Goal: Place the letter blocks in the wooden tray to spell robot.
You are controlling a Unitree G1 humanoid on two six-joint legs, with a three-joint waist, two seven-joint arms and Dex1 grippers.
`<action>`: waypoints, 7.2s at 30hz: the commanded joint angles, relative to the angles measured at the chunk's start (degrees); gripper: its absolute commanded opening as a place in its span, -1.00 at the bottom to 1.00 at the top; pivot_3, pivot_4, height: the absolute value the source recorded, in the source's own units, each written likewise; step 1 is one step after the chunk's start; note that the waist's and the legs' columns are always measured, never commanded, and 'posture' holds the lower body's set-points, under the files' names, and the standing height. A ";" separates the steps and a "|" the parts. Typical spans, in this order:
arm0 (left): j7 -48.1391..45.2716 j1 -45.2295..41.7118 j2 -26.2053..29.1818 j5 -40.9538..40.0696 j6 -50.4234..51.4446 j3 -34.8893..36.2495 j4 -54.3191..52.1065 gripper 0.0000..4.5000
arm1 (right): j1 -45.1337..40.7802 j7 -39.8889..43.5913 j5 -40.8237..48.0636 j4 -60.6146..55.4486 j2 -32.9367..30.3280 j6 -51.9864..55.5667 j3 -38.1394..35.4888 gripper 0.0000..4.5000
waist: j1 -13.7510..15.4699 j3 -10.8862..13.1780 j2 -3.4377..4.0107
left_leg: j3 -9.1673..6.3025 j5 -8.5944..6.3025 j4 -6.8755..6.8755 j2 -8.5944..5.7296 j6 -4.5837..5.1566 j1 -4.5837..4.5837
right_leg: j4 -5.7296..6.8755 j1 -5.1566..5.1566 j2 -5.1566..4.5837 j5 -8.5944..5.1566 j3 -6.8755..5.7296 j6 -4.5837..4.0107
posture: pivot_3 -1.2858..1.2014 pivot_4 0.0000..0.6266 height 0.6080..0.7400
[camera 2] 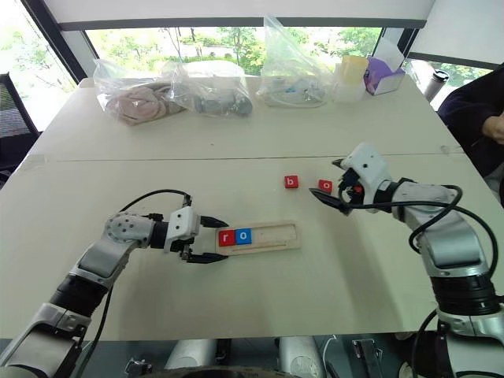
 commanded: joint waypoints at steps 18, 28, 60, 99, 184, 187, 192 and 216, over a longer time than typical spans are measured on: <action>2.69 4.45 0.69 0.70 4.61 -0.31 -4.37 0.97 | -0.10 -2.89 2.05 -5.11 2.41 4.24 -0.39 1.00 | -0.24 -0.02 0.03 | -0.02 0.00 0.03 0.06 0.00 0.03 | 0.03 0.01 0.06 0.02 0.01 0.05 | 0.03 -0.52 1.00; 6.63 10.69 8.35 -5.80 8.21 12.51 -11.54 0.97 | -8.48 -24.46 -0.88 -5.22 20.29 22.51 3.60 1.00 | -0.74 -0.01 0.03 | -0.12 0.00 -0.09 0.30 0.00 0.03 | 0.21 -0.26 0.23 0.04 0.05 0.03 | 0.03 -0.52 1.00; 18.40 22.03 9.61 -12.95 18.36 21.30 -29.09 1.00 | -14.64 -39.71 -11.23 12.20 37.21 21.88 10.35 0.62 | -2.07 -0.02 0.03 | -0.09 0.00 -0.25 0.21 -0.01 0.01 | 0.16 -0.34 0.14 0.06 0.06 0.01 | 0.03 -0.52 1.00; 13.04 14.51 7.07 -11.52 13.79 15.57 -20.98 1.00 | 10.94 -6.50 3.55 -29.74 -2.56 38.13 -1.56 0.97 | -1.91 -0.01 -0.02 | 0.00 0.00 -0.26 0.17 0.00 -0.01 | -0.03 -0.29 0.14 -0.06 0.08 -0.15 | 0.03 -0.52 1.00; 21.20 21.49 9.28 -14.34 21.83 19.80 -34.55 1.00 | -18.54 23.90 -8.92 12.65 13.53 -10.69 21.79 0.98 | -0.46 0.08 -0.11 | -0.07 0.00 -0.20 0.22 -0.02 0.37 | 0.05 0.10 0.11 -0.03 0.06 -0.17 | 0.03 -0.52 1.00; 21.35 21.65 9.18 -14.23 21.66 19.74 -34.58 1.00 | -19.51 16.51 -8.74 14.79 13.49 -7.23 16.31 0.98 | -0.33 0.08 -0.11 | -0.08 0.00 -0.20 0.22 -0.02 0.36 | 0.06 0.09 0.11 -0.03 0.06 -0.18 | 0.03 -0.52 1.00; 21.59 21.77 8.87 -14.06 21.29 19.44 -34.40 1.00 | -19.25 -0.66 -15.40 18.26 12.61 -3.14 11.04 0.98 | -0.24 0.07 -0.12 | -0.08 0.01 -0.20 0.16 -0.03 0.26 | 0.03 0.04 0.02 -0.04 0.05 -0.20 | 0.03 -0.52 1.00; 20.64 19.15 8.54 -12.81 19.85 18.23 -31.69 1.00 | -13.81 -23.34 -9.76 9.16 22.31 33.47 0.86 -0.34 | -0.61 0.05 -0.10 | 0.04 0.02 -0.20 0.18 -0.03 0.05 | 0.13 -0.25 0.16 0.07 0.09 -0.04 | 0.03 -0.52 1.00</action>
